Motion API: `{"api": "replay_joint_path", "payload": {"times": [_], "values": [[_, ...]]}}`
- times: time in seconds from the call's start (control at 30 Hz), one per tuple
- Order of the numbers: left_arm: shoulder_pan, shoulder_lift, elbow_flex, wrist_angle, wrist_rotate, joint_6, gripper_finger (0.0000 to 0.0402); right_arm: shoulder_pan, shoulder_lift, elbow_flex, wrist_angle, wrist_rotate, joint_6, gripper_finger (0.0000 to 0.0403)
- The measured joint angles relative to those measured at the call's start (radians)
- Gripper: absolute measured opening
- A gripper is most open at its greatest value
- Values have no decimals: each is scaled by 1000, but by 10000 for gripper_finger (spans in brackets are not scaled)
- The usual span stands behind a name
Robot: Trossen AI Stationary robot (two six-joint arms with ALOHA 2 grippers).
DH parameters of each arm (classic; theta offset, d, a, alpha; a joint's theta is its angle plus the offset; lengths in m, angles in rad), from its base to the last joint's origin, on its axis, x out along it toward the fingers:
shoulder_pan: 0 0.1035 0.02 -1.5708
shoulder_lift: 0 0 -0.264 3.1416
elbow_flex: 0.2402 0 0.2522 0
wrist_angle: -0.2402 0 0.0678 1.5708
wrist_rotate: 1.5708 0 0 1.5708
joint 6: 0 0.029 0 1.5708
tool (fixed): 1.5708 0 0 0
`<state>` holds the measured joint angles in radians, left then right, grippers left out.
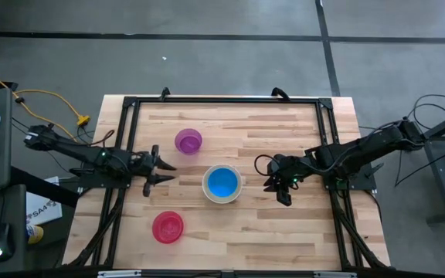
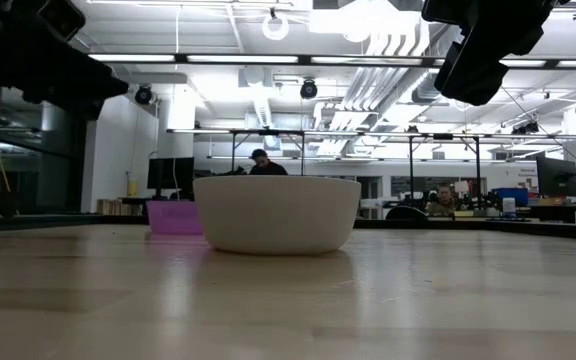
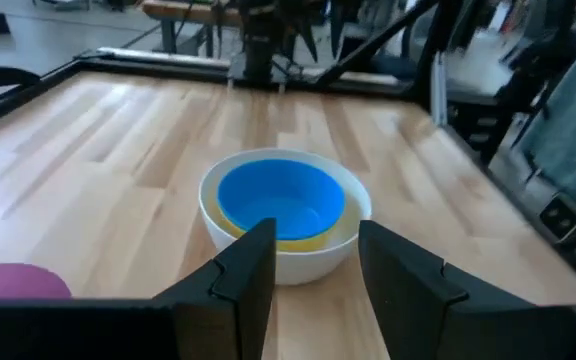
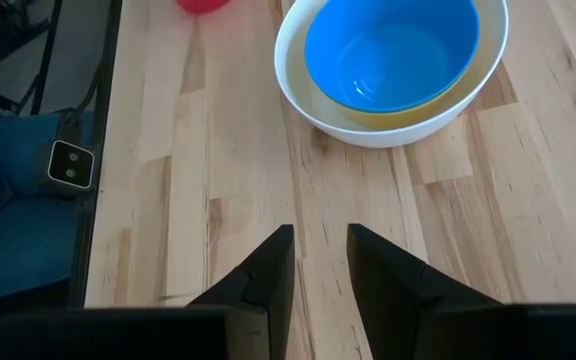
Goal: Nest bowls inside each other
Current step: Stack the violet bowl on the blue bowl
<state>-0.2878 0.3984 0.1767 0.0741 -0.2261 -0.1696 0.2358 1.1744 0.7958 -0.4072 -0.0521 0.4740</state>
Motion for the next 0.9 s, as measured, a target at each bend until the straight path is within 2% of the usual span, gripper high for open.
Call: {"api": "replay_joint_path", "payload": {"times": [0.33,0.43,0.57,0.77,0.9], "values": [[0,334,206,60,-90,104,145,0,0,0,1,0,0,89],[0,402,255,106,-153,129,145,0,0,0,1,0,0,89],[0,434,284,111,-265,138,145,0,0,0,2,0,0,89],[0,435,285,91,-438,39,145,0,0,0,2,0,0,89],[23,436,291,34,-495,-36,145,0,0,0,2,0,0,89]]}}
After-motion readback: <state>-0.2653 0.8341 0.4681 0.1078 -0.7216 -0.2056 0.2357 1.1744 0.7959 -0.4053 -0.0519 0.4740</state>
